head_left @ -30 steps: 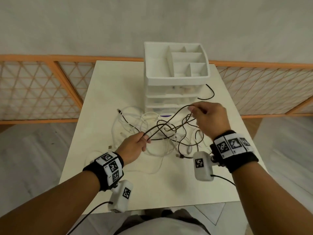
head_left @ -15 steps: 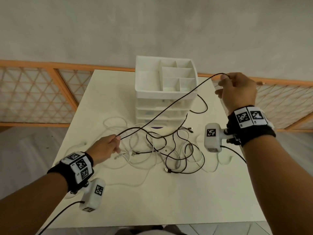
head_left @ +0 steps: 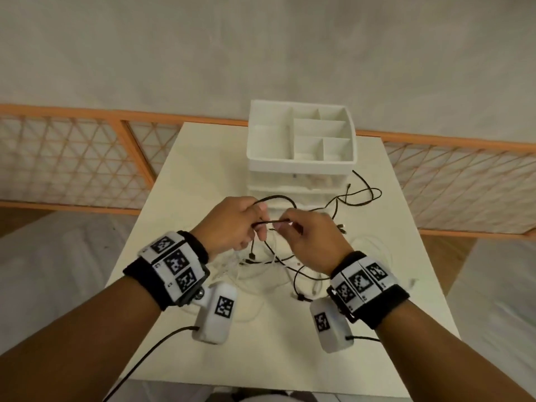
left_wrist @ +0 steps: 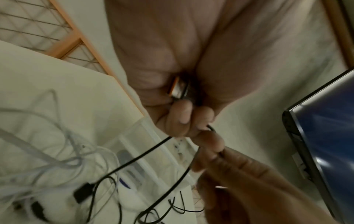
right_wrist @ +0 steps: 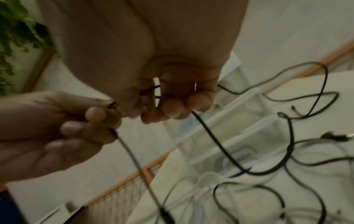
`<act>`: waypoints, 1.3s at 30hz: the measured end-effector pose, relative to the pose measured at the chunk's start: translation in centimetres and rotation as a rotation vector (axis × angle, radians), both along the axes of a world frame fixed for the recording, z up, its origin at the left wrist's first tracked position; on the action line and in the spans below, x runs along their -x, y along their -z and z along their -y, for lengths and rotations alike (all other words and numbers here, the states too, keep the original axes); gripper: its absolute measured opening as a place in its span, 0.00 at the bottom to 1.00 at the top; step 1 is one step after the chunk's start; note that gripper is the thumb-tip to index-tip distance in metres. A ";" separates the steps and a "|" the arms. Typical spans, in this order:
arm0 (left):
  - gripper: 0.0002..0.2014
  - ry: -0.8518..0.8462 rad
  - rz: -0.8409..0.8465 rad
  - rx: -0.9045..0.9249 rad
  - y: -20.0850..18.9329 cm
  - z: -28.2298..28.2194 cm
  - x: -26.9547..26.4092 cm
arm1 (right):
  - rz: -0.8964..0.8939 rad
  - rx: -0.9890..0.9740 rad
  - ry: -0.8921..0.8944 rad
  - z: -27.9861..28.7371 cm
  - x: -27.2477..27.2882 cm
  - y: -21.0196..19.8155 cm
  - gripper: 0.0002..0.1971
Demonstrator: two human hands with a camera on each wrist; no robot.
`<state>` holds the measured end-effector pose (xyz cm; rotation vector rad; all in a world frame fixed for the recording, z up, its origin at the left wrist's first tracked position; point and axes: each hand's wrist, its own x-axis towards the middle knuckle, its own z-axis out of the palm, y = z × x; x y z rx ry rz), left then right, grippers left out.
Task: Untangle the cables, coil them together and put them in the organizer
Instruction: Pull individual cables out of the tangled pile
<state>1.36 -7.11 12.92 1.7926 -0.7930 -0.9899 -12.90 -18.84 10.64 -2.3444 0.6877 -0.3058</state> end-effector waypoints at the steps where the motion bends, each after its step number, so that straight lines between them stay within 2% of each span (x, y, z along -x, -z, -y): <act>1: 0.16 0.013 -0.002 -0.003 0.4 -0.1 0.1 | 0.027 -0.015 0.057 0.8 0.1 0.0 0.10; 3: 0.17 0.028 0.034 -0.020 1.4 -0.4 0.1 | 0.068 -0.067 0.141 2.2 0.6 -0.8 0.15; 7: 0.21 0.077 0.169 -0.055 3.4 -1.2 0.2 | 0.093 -0.135 0.229 3.5 1.8 -1.5 0.17; 10: 0.23 0.048 0.184 -0.093 4.4 -1.7 -0.2 | 0.093 -0.165 0.316 4.3 2.4 -0.9 0.21; 12: 0.23 0.033 0.184 -0.125 4.6 -2.2 -0.7 | 0.028 -0.191 0.343 4.8 3.0 -0.3 0.21; 14: 0.24 0.072 0.212 -0.133 4.4 -2.5 -1.3 | -0.104 -0.182 0.340 5.3 3.5 0.8 0.16; 15: 0.24 0.103 0.210 -0.131 4.1 -2.6 -1.5 | -0.207 -0.122 0.314 5.5 3.9 1.1 0.12; 16: 0.23 0.119 0.191 -0.124 3.7 -2.7 -1.6 | -0.302 -0.045 0.287 5.4 4.1 1.1 0.12; 17: 0.22 0.123 0.174 -0.119 3.2 -2.8 -1.6 | -0.352 0.026 0.262 5.1 4.3 0.7 0.19; 18: 0.21 0.123 0.180 -0.107 2.7 -2.8 -1.6 | -0.328 0.043 0.235 4.7 4.2 0.0 0.26; 20: 0.21 0.150 0.247 -0.059 1.2 -2.6 -1.0 | -0.191 -0.004 0.138 3.1 3.4 -1.5 0.32; 21: 0.22 0.168 0.274 -0.010 0.4 -2.3 -0.5 | -0.154 -0.024 0.059 2.0 2.7 -2.1 0.29; 23: 0.25 0.170 0.284 0.098 -1.6 -1.7 0.6 | -0.139 -0.033 -0.076 -0.5 1.3 -1.9 0.12; 24: 0.25 0.146 0.265 0.153 -2.6 -1.5 0.9 | -0.152 -0.059 -0.088 -1.0 0.7 -1.6 0.06; 27: 0.21 -0.005 0.125 0.299 -5.0 -1.9 0.0 | -0.404 -0.159 0.018 2.2 0.4 -0.1 0.20; 29: 0.21 -0.041 0.109 0.305 -5.3 -3.1 -1.9 | -0.464 -0.202 0.193 6.1 1.7 -0.1 0.21; 30: 0.22 -0.014 0.179 0.248 -4.9 -3.8 -2.7 | -0.384 -0.190 0.338 8.1 2.4 -0.3 0.19; 32: 0.24 0.112 0.385 0.050 -2.9 -4.8 -3.2 | -0.085 -0.045 0.635 11.1 4.0 -0.8 0.13; 33: 0.25 0.171 0.468 -0.054 -1.3 -5.1 -3.0 | 0.035 0.027 0.693 11.9 4.5 -1.0 0.11; 34: 0.25 0.199 0.532 -0.144 0.3 -5.2 -2.6 | 0.050 0.055 0.685 12.1 4.6 -0.9 0.17; 36: 0.22 0.177 0.613 -0.221 3.0 -5.4 -1.4 | -0.169 0.052 0.534 11.4 4.7 0.0 0.37; 37: 0.20 0.157 0.618 -0.210 4.0 -5.5 -0.9 | -0.286 0.075 0.475 10.5 4.8 0.5 0.43; 39: 0.16 0.123 0.574 -0.156 4.8 -5.3 -0.2 | -0.396 0.184 0.381 7.4 4.5 1.3 0.47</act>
